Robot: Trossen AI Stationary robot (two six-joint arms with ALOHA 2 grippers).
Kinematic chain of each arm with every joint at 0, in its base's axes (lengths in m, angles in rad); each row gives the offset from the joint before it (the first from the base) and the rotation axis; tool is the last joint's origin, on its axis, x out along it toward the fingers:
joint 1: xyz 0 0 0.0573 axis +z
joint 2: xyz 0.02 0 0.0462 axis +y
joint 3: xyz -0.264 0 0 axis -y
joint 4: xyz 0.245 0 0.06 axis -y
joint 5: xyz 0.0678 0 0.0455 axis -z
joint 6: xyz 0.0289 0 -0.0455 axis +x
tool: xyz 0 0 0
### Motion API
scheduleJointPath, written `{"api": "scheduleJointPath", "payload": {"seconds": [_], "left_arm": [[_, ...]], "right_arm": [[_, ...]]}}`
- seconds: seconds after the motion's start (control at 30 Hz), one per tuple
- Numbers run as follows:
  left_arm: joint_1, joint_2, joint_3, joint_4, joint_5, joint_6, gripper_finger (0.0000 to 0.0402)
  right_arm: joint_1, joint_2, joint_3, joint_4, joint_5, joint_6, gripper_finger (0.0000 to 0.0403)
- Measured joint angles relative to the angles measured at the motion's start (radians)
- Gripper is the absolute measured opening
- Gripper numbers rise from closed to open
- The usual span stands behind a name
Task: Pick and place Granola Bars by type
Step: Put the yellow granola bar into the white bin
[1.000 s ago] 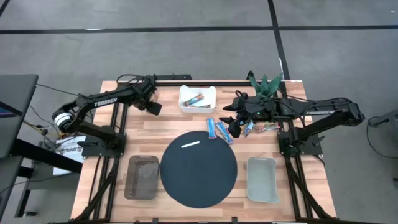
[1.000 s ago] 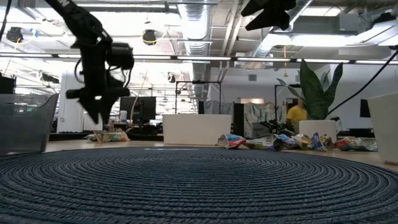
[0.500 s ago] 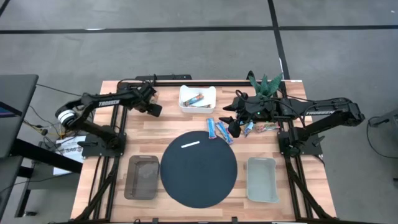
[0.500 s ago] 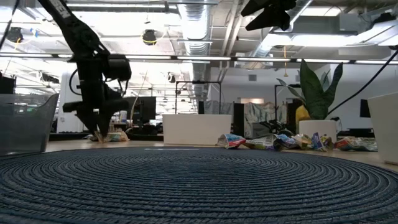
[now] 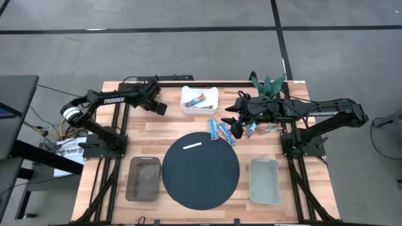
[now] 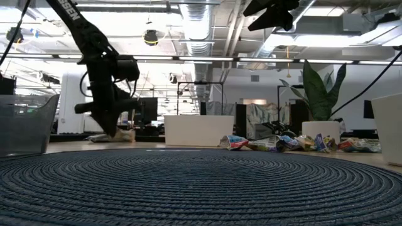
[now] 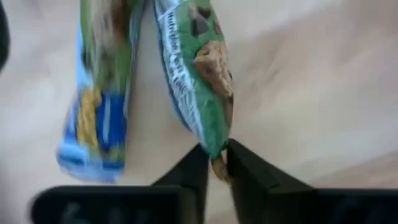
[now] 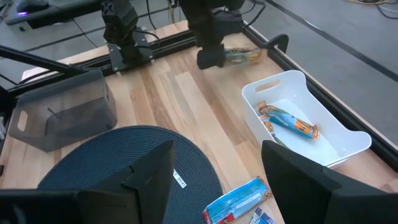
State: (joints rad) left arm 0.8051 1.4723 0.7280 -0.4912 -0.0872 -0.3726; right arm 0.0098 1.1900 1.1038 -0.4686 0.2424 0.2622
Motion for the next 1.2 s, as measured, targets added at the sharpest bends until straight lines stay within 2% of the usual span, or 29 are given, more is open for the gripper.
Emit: {"api": "scheduleJointPath", "payload": {"seconds": [0.07, 0.2, 0.5, 0.9, 1.03, 1.2], "left_arm": [[0.003, 0.001, 0.012, -0.011, -0.003, 0.009, 0.0009], [0.002, 0.001, 0.046, -0.012, 0.01, 0.013, 0.0002], [-0.015, 0.001, 0.181, -0.045, 0.11, 0.031, 0.0], [-0.148, 0.0, 0.513, -0.048, 0.167, 0.093, 0.0], [-0.183, 0.0, 0.57, -0.018, 0.21, 0.086, 0.0], [-0.227, 0.001, 0.585, 0.024, 0.267, 0.038, 0.0]], "right_arm": [[0.0, 0.0, 0.0, 0.0, 0.001, 0.0, 0.0232], [-0.001, 0.0, 0.0, 0.0, 0.007, 0.0, 0.0232], [-0.001, 0.0, 0.0, 0.002, 0.021, 0.0, 0.0232], [-0.001, 0.0, 0.0, 0.002, 0.021, 0.0, 0.0232], [-0.005, 0.0, 0.0, 0.002, 0.021, -0.001, 0.0232], [-0.006, 0.0, 0.0, 0.002, 0.021, -0.005, 0.0232]]}}
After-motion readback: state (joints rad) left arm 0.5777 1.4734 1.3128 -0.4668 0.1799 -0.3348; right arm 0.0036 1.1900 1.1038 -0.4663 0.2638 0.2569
